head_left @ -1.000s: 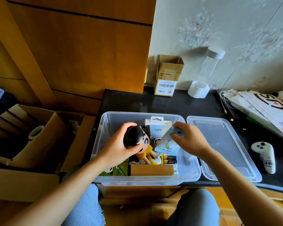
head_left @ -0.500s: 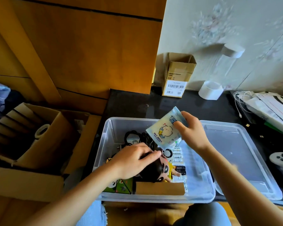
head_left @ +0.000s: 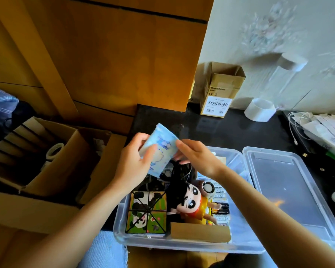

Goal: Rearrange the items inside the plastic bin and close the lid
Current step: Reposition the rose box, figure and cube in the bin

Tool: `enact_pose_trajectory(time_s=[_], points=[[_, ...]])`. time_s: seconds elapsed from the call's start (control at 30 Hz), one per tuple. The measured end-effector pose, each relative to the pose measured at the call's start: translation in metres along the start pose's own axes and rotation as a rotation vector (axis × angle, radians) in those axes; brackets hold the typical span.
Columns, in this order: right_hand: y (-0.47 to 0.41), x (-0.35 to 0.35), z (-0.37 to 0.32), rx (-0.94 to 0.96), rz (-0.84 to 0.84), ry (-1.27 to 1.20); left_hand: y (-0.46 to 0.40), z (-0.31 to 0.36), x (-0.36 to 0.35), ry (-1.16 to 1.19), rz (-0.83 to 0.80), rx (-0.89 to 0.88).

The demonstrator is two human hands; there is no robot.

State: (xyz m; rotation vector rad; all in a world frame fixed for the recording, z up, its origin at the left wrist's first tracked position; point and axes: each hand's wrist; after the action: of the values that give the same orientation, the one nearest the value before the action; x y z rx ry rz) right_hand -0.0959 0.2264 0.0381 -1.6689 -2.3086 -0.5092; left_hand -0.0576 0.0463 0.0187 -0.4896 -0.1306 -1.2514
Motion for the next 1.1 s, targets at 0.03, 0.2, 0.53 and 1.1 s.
enact_pose_trajectory(time_s=[0.03, 0.2, 0.53, 1.1], points=[[-0.004, -0.003, 0.0, -0.009, 0.032, 0.03, 0.001, -0.004, 0.002, 0.002, 0.06, 0.026], [-0.017, -0.028, 0.003, 0.139, -0.172, 0.552, 0.01, -0.015, 0.005, -0.033, 0.188, 0.044], [-0.039, -0.077, 0.002, 0.065, -0.535, 1.105, 0.01, -0.015, 0.009, -0.182, 0.232, -0.098], [-0.001, -0.005, -0.01, 0.243, -0.145, 0.778, 0.012, -0.016, 0.008, -0.168, 0.286, -0.171]])
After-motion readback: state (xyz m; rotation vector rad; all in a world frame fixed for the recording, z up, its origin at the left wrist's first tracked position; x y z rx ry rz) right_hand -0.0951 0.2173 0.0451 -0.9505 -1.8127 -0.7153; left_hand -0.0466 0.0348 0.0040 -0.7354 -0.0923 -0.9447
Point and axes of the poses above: each hand's wrist, its own y-axis away from the middle knuckle, its own x-axis out of the back of the hand, z = x × y, and after that the axes turned 7 degrees about z, right-handed
